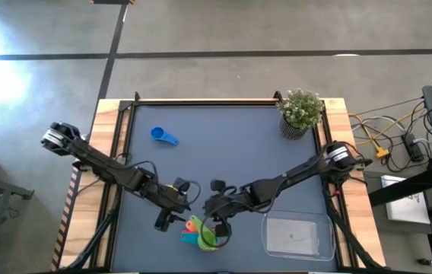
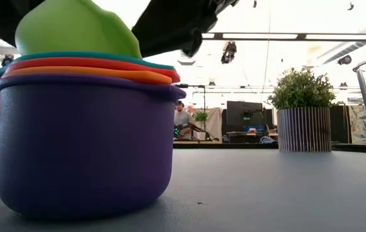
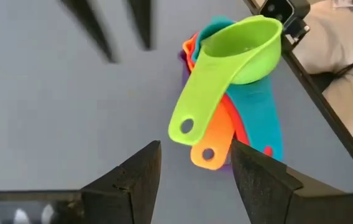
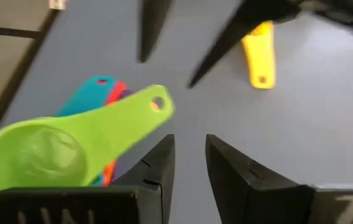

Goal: Nest measuring cups in basket
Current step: Stack the light green measuring cup on top of the light blue measuring cup

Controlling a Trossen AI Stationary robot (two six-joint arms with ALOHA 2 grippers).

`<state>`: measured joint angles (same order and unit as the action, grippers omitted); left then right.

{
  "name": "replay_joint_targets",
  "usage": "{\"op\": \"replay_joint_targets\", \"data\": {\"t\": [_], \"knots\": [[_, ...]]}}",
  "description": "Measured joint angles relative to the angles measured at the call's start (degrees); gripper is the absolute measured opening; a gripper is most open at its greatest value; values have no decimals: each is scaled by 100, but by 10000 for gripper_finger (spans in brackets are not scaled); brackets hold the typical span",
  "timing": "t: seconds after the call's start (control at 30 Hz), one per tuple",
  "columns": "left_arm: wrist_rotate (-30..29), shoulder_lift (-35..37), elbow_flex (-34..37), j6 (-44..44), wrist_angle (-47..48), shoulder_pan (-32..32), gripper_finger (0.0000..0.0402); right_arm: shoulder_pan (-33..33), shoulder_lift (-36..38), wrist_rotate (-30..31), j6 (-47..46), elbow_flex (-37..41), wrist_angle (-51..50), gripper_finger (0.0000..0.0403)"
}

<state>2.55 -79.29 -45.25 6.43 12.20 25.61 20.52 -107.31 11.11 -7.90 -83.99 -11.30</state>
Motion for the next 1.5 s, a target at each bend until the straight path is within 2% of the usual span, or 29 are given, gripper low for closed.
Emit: {"op": "replay_joint_targets", "data": {"t": [0.23, 0.5, 0.77, 0.83, 1.0, 1.27, 1.37, 1.5], "knots": [[296, -28, 0, -104, -160, -97, 176, 114, 320, 249, 24, 35, -159, 80], [297, -178, 3, -212, -405, -102, 176, 271, 327, 556, 110, 48, -183, 82], [255, -700, 7, -354, -926, -28, 176, 357, 380, 665, 105, 50, -190, 82], [86, -786, 7, -358, -960, -8, 172, 373, 380, 708, 105, 50, -221, 82], [-621, -816, 7, -485, -958, 134, 131, 384, 380, 706, 100, 52, -238, 82], [-658, -784, 7, -479, -961, 402, 18, 384, 380, 707, 101, 52, -292, 82], [-713, -782, 7, -450, -961, 496, 5, 384, 380, 707, 92, 52, -301, 82], [-1394, -778, -4, -495, -961, 726, 2, 384, 380, 709, 92, 52, -302, 82]]}}
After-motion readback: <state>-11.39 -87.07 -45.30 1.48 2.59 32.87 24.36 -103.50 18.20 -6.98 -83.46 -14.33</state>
